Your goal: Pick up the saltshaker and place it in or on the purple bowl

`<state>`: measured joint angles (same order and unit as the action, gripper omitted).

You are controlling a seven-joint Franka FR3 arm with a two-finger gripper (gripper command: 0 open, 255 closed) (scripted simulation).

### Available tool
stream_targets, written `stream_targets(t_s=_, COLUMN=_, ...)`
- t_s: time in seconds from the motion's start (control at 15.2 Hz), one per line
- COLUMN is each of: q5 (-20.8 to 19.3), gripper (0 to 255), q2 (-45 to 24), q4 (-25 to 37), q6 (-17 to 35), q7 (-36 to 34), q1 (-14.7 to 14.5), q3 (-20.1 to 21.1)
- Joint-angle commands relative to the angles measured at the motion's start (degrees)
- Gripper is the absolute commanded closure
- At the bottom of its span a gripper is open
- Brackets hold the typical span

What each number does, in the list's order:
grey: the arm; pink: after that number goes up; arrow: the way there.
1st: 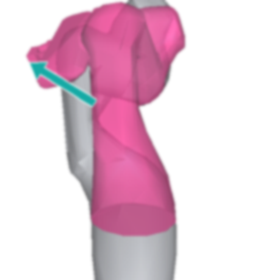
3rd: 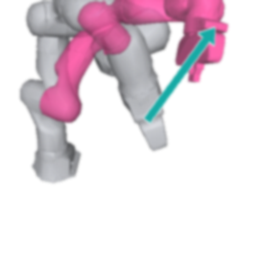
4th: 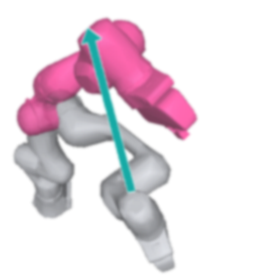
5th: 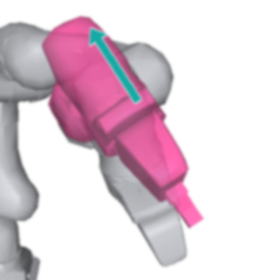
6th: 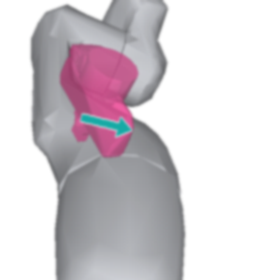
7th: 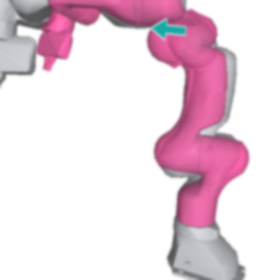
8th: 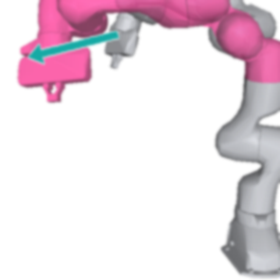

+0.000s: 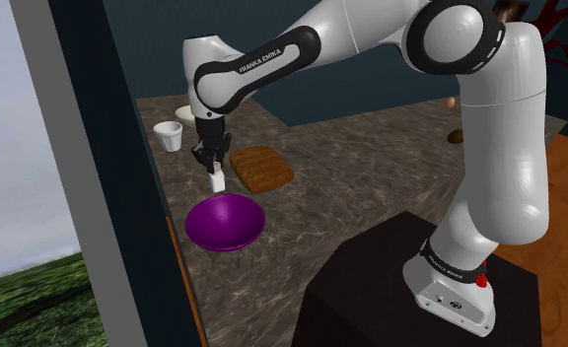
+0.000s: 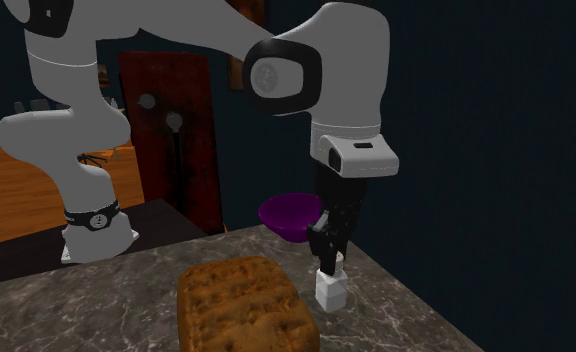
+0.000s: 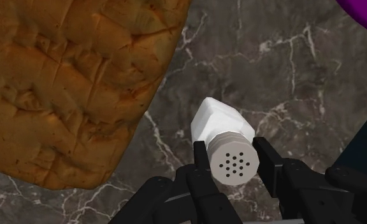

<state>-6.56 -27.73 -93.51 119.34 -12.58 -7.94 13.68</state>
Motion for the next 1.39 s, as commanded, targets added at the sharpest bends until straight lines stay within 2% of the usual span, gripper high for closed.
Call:
stream_targets(t_s=0.0, q5=0.10, gripper=255, q2=0.32, q4=0.29, q6=-0.62, q7=0.05, q1=0.02, q3=0.05)
stream_targets(t_s=1.32, q5=1.37, gripper=255, q2=4.44, q4=9.77, q6=-14.09, q7=0.82, q1=0.05, q3=0.71)
